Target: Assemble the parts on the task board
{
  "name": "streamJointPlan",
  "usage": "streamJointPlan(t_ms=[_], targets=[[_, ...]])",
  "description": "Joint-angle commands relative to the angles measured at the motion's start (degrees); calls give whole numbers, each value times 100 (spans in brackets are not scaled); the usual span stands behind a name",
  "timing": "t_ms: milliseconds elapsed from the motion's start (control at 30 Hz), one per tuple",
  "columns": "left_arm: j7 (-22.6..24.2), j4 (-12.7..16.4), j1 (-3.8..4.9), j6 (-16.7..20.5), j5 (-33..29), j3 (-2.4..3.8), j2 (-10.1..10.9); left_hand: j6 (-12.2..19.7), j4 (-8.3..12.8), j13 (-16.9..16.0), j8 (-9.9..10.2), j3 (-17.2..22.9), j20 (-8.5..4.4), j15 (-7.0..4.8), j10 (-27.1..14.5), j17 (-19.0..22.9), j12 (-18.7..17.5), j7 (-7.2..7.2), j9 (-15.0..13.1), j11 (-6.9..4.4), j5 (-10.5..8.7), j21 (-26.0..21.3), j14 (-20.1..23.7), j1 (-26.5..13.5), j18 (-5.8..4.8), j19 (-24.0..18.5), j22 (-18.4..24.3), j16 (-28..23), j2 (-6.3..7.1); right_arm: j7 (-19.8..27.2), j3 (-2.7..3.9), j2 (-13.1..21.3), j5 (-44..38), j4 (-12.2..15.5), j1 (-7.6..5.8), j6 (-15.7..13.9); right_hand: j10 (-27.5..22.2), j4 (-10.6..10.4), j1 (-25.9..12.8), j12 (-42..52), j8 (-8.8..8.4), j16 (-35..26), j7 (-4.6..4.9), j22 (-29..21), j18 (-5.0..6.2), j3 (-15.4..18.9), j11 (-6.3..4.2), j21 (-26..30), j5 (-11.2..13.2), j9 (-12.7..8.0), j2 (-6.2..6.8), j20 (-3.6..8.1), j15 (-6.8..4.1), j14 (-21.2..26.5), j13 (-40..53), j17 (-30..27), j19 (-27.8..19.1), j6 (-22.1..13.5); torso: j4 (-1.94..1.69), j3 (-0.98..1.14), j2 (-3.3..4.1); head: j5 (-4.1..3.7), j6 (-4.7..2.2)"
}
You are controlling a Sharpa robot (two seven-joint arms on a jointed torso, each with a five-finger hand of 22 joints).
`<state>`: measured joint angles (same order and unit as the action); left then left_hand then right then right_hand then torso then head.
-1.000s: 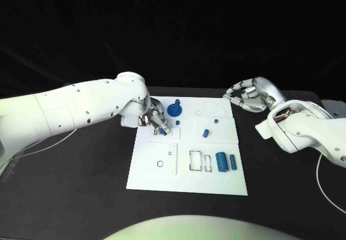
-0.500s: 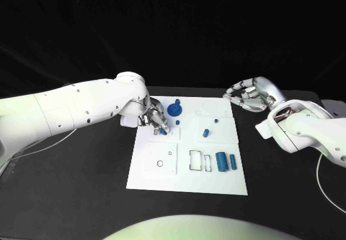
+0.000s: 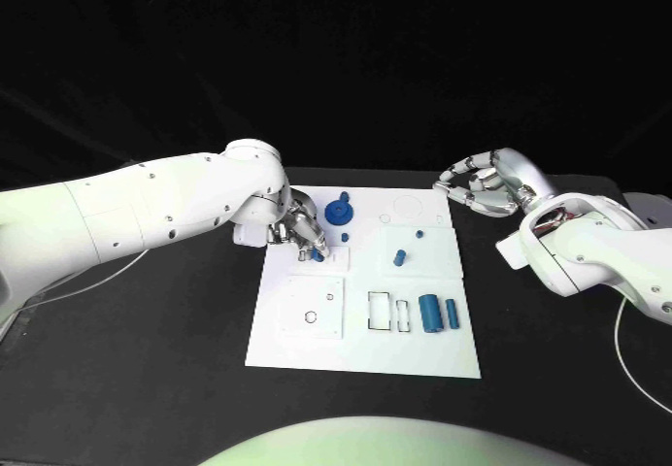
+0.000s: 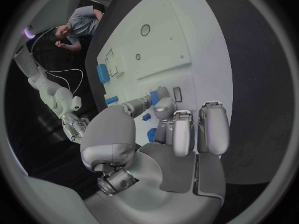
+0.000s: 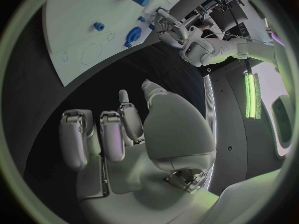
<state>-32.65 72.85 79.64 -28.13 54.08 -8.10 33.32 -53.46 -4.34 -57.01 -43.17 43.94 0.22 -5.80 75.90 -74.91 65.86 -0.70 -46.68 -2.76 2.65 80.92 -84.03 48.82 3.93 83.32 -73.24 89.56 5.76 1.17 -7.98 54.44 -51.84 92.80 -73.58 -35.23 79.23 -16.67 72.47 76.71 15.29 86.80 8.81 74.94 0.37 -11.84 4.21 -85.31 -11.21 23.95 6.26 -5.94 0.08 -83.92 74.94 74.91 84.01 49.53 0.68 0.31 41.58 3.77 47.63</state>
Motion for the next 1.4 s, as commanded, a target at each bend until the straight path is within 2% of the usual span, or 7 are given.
streamJointPlan(t_ms=[33, 467, 1033, 1400], targets=[[-31, -5, -13, -112, 52, -10, -5, -7, -23, -3, 22, -37, -8, -25, 37, -1489, 40, -33, 0, -10, 22, 26, -591, -58, -45, 28, -4, 33, 6, 25, 0, 2, -23, 11, 3, 11, -16, 7, -40, -19, 20, -20, 0, 1176, 95, 26, -19, 39, -22, -5, 24, 20, -31, -448, 289, 898, 342, -55, -2, 2, -1, -5, 0], [-31, -17, -13, -105, 54, -10, -12, -46, -232, -2, 32, -157, -12, -26, 37, -1495, 55, -31, -6, -10, 20, 29, -593, -282, -47, 32, -18, 37, 22, 41, 0, -2, -23, 4, 3, 1, -24, 7, -41, -28, 21, -28, 0, 1162, 101, 33, -19, 62, -8, -7, 32, 20, -31, -444, 280, 884, 331, -59, -2, 1, -1, -9, -5], [-29, -22, -12, -99, 60, -10, -16, -80, -351, -2, 20, -278, -14, -28, 38, -1496, 64, -26, -19, -13, 20, 28, -593, -407, -47, 33, -21, 37, 67, 50, 0, -11, -22, -9, 3, 11, -41, 2, -51, -46, 23, -40, 2, 1136, 111, 48, -16, 103, 16, -9, 48, 20, -30, -438, 263, 864, 310, -69, 0, 0, 0, -7, 2], [-26, -13, -12, -93, 33, -10, -19, -91, -447, 10, 17, -459, -16, -31, 33, -1499, 64, -21, -31, -17, 20, 25, -594, -495, -47, 32, -23, 39, 165, 48, 0, -11, -19, -8, 3, 20, -49, -2, -64, -54, 24, -48, 3, 1128, 114, 57, -16, 115, 24, -10, 53, 19, -29, -434, 256, 851, 304, -74, 0, 1, -1, -15, 5]])
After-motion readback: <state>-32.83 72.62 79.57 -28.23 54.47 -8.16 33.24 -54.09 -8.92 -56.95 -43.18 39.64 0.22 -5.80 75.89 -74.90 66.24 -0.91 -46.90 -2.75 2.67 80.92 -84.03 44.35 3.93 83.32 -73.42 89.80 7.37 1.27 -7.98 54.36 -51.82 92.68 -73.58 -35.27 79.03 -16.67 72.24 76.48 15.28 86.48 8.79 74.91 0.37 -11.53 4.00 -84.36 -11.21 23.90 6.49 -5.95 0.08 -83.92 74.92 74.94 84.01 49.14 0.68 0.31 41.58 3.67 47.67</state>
